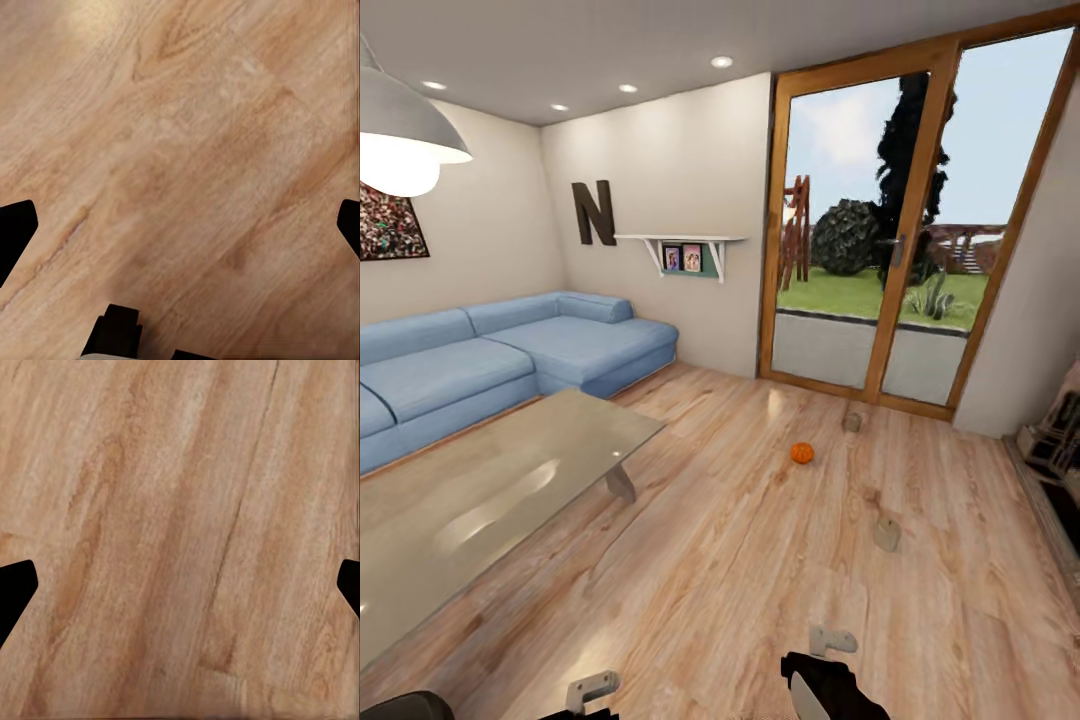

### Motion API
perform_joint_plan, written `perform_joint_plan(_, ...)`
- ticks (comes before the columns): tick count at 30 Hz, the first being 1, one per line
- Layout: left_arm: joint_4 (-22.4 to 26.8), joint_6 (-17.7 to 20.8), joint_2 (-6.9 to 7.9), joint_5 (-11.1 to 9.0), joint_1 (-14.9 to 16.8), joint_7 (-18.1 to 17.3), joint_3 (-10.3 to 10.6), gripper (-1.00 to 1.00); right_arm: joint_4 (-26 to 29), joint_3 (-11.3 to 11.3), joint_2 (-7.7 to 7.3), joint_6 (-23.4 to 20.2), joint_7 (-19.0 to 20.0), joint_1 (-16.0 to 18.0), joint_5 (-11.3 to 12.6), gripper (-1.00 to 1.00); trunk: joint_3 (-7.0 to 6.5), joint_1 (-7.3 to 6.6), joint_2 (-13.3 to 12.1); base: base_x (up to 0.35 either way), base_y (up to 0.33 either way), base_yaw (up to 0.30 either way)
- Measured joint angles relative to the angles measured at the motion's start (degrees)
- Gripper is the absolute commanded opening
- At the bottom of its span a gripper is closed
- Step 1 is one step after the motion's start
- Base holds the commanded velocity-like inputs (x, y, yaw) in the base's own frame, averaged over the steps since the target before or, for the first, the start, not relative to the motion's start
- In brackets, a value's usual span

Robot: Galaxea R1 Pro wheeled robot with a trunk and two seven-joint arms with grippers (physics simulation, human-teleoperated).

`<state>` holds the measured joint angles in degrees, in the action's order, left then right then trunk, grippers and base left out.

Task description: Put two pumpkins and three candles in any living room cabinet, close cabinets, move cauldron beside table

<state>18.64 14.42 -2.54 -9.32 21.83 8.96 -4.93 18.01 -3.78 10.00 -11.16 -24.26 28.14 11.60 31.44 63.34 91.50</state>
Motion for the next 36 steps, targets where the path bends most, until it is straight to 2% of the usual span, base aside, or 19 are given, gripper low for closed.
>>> perform_joint_plan(36, 0.00, -0.04, 0.02, 0.01, 0.03, 0.00, 0.01, 1.00, -0.05, 0.00, 0.00, 0.00, 0.00, -0.01, 0.00, 1.00, 0.00, 0.00, 0.00, -0.008, 0.000, -0.285)
